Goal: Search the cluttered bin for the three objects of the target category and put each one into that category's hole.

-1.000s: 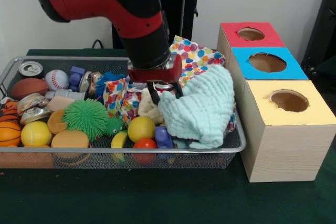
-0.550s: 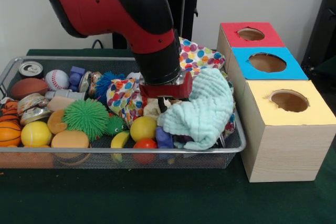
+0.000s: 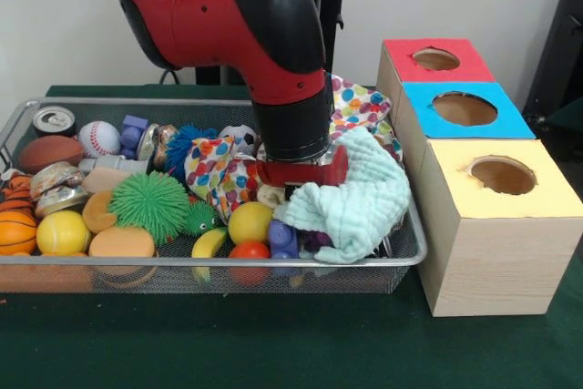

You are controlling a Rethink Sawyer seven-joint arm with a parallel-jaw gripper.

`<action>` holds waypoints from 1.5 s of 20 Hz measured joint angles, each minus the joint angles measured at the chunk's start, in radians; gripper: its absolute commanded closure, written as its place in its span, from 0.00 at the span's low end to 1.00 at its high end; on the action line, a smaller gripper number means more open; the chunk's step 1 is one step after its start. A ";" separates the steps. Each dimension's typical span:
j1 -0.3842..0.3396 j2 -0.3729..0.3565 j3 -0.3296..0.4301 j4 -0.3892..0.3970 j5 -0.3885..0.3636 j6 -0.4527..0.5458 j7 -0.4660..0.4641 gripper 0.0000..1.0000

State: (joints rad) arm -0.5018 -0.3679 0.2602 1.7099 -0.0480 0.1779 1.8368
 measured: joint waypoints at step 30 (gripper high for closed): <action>-0.108 -0.182 -0.039 -0.041 -0.114 0.419 -0.010 1.00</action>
State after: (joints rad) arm -0.6099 -0.5504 0.2215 1.6688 -0.1624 0.5970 1.8266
